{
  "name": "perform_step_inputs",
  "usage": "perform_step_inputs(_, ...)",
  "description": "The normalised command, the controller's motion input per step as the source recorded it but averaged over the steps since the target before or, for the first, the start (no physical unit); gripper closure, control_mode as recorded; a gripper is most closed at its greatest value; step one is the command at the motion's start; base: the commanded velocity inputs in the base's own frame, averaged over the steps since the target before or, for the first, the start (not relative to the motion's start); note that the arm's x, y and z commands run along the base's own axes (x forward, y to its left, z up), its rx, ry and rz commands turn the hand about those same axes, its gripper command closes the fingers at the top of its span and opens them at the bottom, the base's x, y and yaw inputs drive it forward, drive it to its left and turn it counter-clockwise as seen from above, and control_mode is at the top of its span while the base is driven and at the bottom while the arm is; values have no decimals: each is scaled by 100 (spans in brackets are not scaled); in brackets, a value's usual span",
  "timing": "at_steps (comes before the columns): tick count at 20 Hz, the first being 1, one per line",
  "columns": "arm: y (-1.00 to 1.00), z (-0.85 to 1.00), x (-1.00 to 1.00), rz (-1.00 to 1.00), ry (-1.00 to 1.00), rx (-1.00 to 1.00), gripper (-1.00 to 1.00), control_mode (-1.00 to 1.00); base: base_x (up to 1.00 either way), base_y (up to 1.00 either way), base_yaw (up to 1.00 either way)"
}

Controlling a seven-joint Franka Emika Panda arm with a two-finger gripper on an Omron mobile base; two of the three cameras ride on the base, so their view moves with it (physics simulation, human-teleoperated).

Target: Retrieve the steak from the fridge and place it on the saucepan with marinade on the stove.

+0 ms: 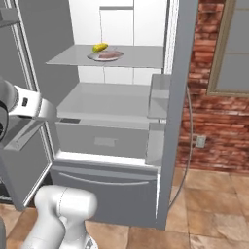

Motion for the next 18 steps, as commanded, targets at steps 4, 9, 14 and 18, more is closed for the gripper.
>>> perform_step_inputs(4, 0, 0, 0, 0, 0, 0, -100, 100, 25, 41, 0)
perform_step_inputs(9, 0, 0, 0, 0, 0, 0, -100, 100, 60, 3, 0)
perform_step_inputs(14, 0, 0, 0, 0, 0, 0, -100, 100, 71, 0, 0)
perform_step_inputs(18, 0, 0, 0, 0, 0, 0, -100, 100, 60, 0, 0)
